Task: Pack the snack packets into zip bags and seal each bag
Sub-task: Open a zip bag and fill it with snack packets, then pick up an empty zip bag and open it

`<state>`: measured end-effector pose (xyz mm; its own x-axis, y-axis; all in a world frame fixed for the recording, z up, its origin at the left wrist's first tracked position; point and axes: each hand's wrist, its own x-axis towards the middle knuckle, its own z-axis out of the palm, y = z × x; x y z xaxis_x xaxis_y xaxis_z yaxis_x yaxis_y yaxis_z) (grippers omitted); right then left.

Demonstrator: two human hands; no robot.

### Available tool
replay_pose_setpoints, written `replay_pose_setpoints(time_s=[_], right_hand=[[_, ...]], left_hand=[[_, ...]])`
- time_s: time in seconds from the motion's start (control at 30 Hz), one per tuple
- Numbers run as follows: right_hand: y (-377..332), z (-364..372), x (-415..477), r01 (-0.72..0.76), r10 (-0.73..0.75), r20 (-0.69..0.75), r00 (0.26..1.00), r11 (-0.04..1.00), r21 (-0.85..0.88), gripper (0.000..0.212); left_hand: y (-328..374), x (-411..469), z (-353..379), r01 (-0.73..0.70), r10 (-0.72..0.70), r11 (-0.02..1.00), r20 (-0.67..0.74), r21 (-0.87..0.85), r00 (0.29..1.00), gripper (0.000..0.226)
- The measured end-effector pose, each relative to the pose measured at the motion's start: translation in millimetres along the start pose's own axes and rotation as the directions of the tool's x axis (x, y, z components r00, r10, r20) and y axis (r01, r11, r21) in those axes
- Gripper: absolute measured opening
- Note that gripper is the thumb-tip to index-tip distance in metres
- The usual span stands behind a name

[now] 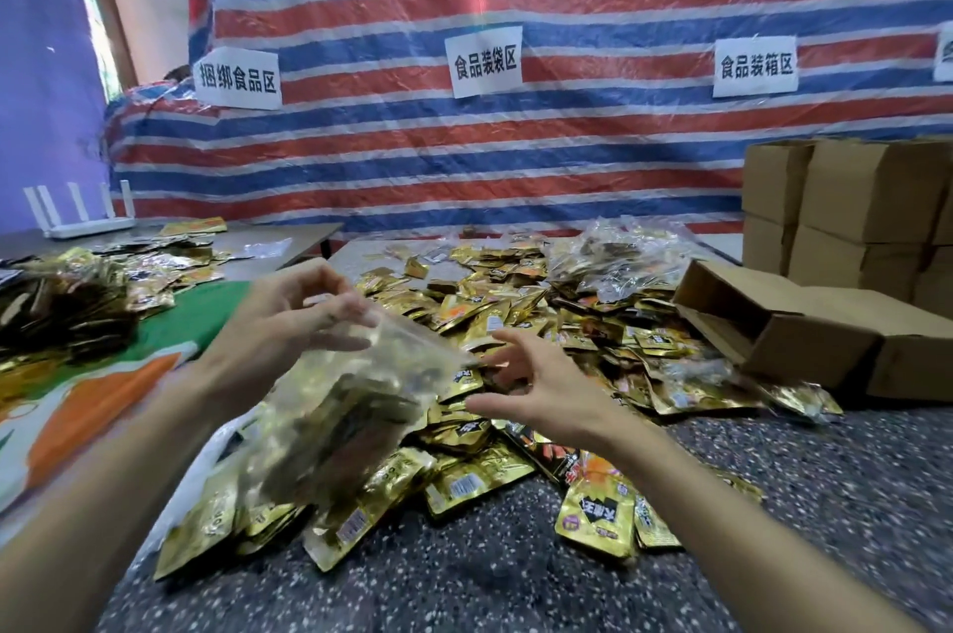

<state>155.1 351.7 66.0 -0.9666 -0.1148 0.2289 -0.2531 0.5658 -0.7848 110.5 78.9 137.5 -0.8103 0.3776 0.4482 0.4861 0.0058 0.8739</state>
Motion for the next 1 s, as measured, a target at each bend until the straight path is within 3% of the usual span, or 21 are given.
replay_pose_setpoints(time_s=[0.07,0.13,0.2,0.27,0.3,0.37,0.47,0.57,0.67,0.8,0.9,1.0], right_hand=[[-2,8,4,-0.063,0.062,0.011,0.998,0.994,0.089,0.119],[0,10,2,-0.117,0.108,0.064,0.992,0.98,0.16,0.12],[7,9,-6,-0.116,0.09,0.112,0.99,0.96,0.254,0.095],[10,5,-15,-0.078,0.061,0.062,0.996,0.943,0.324,0.064],[9,2,-19,-0.068,0.069,0.011,0.998,0.927,0.369,0.06],[6,-8,-29,-0.051,0.102,-0.077,0.992,0.868,0.495,0.068],[13,-28,-49,0.053,-0.028,-0.049,0.998,0.784,0.619,0.099],[20,-38,-71,0.076,-0.105,0.015,0.994,0.801,0.594,0.111],[23,-43,-87,0.108,-0.101,-0.041,0.994,0.868,0.484,0.077],[29,-63,-106,0.103,-0.009,-0.218,0.976,0.9,0.423,0.059],[42,-93,-128,0.074,0.114,-0.319,0.941,0.85,0.521,0.039],[59,-130,-152,0.013,0.325,-0.361,0.874,0.727,0.687,0.033]], left_hand=[[5,1,13,0.007,-0.008,0.996,-0.002,-0.088,1.0,0.017],[10,4,26,0.019,-0.02,0.983,-0.001,-0.18,1.0,0.014],[15,8,39,0.028,-0.027,0.965,0.007,-0.262,1.0,0.011],[20,13,52,0.038,-0.035,0.941,0.017,-0.335,0.999,0.009],[22,15,59,0.046,-0.042,0.928,0.02,-0.371,0.999,0.008],[26,18,73,0.066,-0.065,0.893,0.018,-0.445,0.998,0.014],[31,23,100,0.105,-0.12,0.807,0.014,-0.581,0.993,0.023],[39,30,131,0.152,-0.176,0.685,0.04,-0.713,0.984,0.026],[47,36,170,0.192,-0.211,0.585,0.081,-0.788,0.974,0.024],[52,43,213,0.233,-0.242,0.516,0.121,-0.824,0.963,0.025],[49,51,234,0.22,-0.215,0.55,0.118,-0.805,0.969,0.019],[34,60,256,0.291,-0.241,0.781,0.163,-0.553,0.957,0.008]])
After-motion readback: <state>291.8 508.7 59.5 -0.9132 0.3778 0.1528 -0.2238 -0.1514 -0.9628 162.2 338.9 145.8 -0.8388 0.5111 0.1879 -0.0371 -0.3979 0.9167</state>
